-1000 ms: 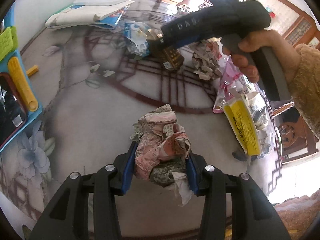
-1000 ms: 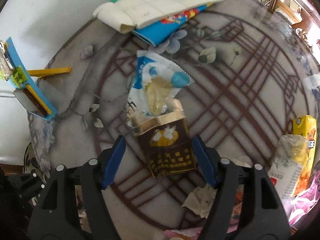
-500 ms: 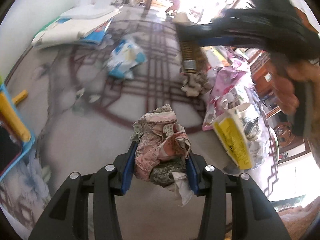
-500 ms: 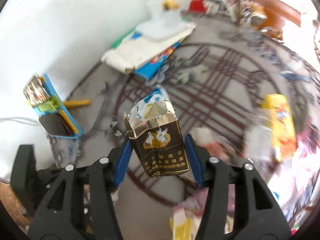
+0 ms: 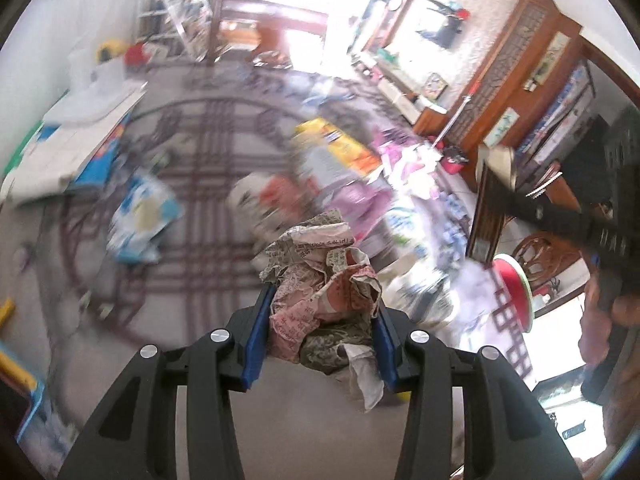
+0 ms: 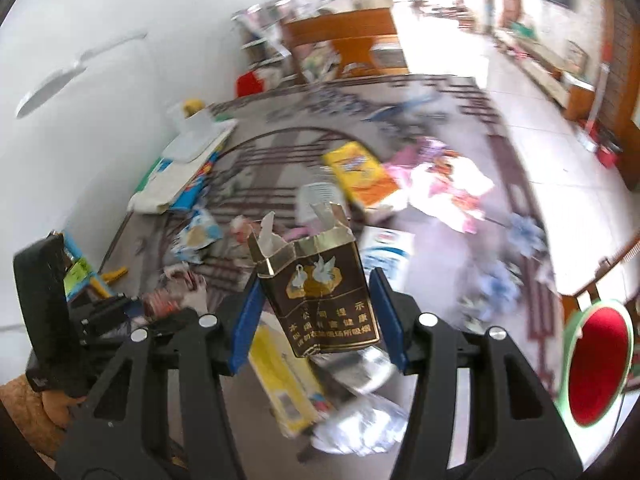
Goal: Collect trash
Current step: 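Carry the tissues and cigarette box over the red bucket with both tools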
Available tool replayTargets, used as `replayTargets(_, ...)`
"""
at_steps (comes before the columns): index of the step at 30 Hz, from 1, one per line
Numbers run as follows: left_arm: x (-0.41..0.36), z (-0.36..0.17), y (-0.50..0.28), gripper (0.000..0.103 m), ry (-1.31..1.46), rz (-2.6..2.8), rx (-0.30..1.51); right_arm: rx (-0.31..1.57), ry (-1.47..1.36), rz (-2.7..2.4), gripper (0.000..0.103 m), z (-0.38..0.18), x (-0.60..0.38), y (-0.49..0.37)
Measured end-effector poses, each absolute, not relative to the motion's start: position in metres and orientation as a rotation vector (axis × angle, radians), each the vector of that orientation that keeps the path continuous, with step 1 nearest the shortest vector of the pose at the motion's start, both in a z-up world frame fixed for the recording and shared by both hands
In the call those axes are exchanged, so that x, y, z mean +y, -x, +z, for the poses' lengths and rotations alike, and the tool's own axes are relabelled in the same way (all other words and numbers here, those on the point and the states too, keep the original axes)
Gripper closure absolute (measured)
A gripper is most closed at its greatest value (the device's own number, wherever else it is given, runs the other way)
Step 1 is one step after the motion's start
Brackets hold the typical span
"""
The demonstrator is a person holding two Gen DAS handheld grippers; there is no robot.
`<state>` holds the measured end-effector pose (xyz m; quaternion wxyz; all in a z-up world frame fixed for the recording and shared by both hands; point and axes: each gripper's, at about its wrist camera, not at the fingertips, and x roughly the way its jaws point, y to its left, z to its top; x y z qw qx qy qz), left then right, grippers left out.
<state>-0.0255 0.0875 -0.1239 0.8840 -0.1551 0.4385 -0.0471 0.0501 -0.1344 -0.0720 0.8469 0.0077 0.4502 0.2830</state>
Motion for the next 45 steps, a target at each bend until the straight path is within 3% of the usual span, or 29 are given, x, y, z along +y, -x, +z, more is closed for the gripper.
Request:
replayTargets(14,0.008,-0.090,-0.008,0.061,0.261,-0.256,0.869,0.900,-0.155,0.415,0.051,-0.070,-0.226,-0.025)
replayTargets(45,-0.106,-0.083,-0.039,0.061,0.143,-0.468,0.886,0.871,-0.297,0.171,0.051,-0.080,-0.341,-0.007)
